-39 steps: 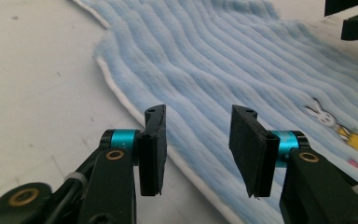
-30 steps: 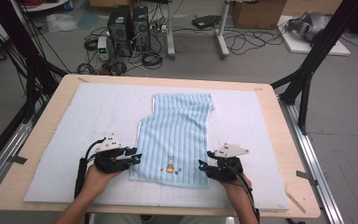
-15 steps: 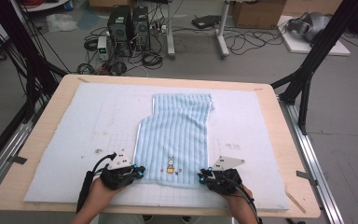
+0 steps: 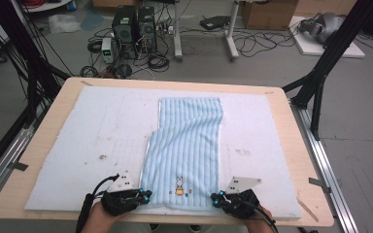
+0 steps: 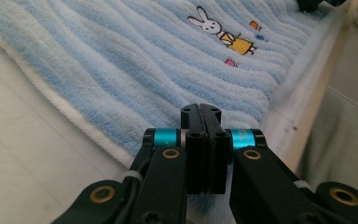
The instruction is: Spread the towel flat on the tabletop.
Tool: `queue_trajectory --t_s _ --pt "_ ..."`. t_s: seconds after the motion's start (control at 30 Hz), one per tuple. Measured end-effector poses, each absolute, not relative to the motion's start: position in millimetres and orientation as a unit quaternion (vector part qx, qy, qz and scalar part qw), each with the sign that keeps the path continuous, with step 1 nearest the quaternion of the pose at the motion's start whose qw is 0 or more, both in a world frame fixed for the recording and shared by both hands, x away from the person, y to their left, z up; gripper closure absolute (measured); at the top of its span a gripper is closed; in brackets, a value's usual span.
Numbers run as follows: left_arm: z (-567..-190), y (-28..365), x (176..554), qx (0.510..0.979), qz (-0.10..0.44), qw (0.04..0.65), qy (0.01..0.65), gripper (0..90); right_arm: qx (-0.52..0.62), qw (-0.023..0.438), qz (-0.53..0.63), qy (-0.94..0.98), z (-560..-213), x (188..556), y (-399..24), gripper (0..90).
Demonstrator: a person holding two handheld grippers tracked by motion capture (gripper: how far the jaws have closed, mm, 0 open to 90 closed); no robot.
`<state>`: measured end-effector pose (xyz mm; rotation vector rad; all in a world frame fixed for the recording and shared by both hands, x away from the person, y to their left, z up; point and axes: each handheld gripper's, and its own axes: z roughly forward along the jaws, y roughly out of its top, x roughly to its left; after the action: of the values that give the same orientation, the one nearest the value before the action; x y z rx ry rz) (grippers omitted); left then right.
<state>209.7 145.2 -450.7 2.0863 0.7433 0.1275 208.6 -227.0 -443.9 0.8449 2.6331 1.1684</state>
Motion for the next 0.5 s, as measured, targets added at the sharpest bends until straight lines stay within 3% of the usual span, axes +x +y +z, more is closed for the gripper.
queue_trajectory --t_s 0.3,0.37,0.5 --pt "-451.6 147.3 180.9 0.852 0.013 0.447 0.271 89.4 0.257 0.033 0.37 0.892 -442.1 172.7 -236.0 86.5" --pt "-452.0 146.9 178.0 0.852 0.011 0.451 0.268 89.2 0.252 0.033 0.365 0.896 -443.5 167.3 -235.9 81.3" --pt "-444.9 147.7 184.4 0.834 0.03 0.471 0.287 73.2 0.26 0.041 0.398 0.879 -437.9 169.8 -235.1 72.6"
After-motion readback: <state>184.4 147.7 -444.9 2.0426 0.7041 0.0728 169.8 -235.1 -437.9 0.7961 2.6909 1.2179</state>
